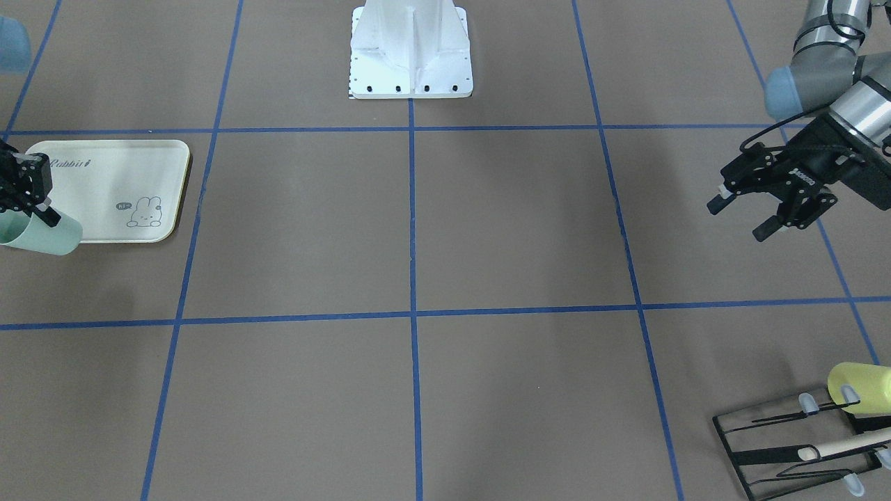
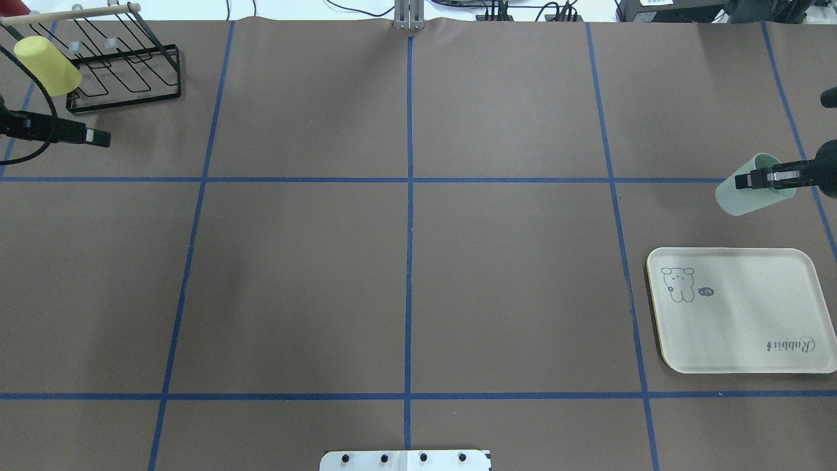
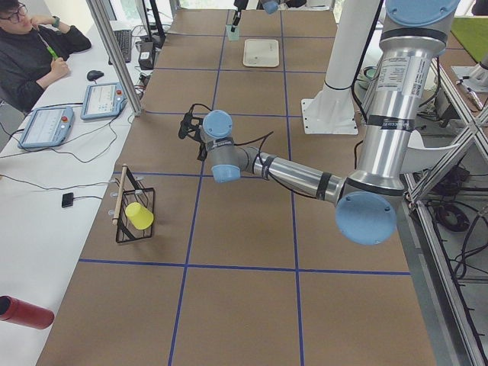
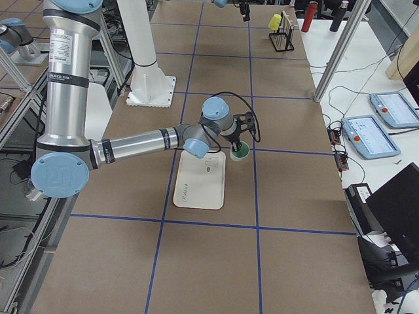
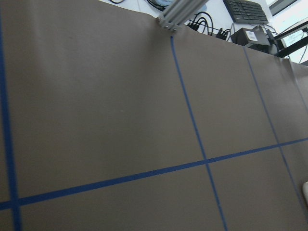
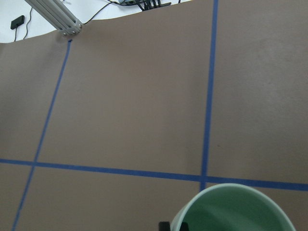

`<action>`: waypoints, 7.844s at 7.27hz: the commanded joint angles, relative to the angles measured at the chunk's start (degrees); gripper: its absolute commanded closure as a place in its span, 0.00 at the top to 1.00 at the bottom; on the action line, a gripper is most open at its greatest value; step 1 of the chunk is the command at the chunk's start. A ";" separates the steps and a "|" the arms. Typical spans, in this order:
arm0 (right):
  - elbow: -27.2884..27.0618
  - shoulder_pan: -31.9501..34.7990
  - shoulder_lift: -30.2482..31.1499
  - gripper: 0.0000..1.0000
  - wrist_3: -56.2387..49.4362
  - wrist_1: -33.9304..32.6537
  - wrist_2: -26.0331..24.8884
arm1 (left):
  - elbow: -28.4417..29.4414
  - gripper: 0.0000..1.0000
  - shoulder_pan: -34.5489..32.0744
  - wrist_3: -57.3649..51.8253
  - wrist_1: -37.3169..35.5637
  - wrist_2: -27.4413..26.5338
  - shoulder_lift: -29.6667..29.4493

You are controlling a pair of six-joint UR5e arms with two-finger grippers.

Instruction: Left arm grabs green cup and hands to right arm on tray

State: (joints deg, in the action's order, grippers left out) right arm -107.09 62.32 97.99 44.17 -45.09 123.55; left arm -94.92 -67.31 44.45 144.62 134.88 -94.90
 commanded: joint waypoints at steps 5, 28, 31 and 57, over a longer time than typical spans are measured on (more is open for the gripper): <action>-9.96 -13.61 8.69 0.00 -3.83 -8.07 -15.23 | 0.00 1.00 -10.47 -44.09 -32.78 0.64 4.90; -9.89 -1.74 3.14 0.99 -19.31 -22.13 -4.05 | -0.27 1.00 -11.52 -44.89 -39.33 0.47 5.34; -6.31 13.05 -12.45 0.99 -42.71 -53.82 0.11 | 3.48 1.00 -19.23 -45.59 -40.99 0.03 7.25; 4.70 25.22 -5.35 1.00 -54.98 -50.71 7.93 | -7.65 1.00 -24.54 -54.03 -59.46 -0.85 9.21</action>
State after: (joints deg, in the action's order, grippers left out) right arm -102.47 87.61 92.64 -10.81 -95.83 131.10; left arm -102.65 -91.85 -9.61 85.24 134.10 -85.46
